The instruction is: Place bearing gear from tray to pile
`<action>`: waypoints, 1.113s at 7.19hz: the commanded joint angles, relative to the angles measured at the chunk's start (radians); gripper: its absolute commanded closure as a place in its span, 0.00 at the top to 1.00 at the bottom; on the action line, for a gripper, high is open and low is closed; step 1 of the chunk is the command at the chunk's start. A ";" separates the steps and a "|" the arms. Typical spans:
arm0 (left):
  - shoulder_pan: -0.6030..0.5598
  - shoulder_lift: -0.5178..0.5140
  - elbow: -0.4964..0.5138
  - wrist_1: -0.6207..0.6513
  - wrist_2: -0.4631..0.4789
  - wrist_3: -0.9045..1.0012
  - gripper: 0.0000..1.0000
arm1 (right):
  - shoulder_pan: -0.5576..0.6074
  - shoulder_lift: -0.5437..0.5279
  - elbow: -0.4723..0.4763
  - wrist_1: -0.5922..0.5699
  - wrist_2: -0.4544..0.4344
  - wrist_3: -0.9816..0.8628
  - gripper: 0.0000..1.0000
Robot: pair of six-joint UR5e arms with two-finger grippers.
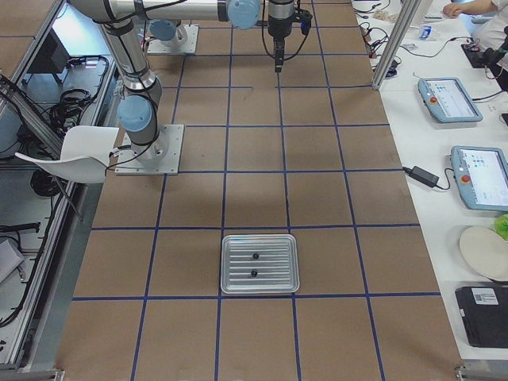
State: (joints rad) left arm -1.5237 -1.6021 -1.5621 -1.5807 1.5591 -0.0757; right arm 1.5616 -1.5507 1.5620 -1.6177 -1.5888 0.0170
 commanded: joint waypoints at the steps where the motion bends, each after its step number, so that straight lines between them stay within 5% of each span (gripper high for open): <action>1: 0.002 0.004 -0.015 0.002 -0.001 0.002 1.00 | 0.000 0.001 0.001 -0.005 0.001 0.000 1.00; 5: 0.002 0.004 -0.016 0.002 0.001 0.004 1.00 | -0.017 0.006 0.001 -0.002 -0.005 -0.031 1.00; 8: 0.002 0.002 -0.018 0.002 0.001 0.004 1.00 | -0.136 0.007 0.018 0.010 -0.117 -0.170 1.00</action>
State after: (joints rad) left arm -1.5217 -1.5998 -1.5797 -1.5785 1.5601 -0.0721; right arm 1.4901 -1.5439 1.5692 -1.6116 -1.6752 -0.0813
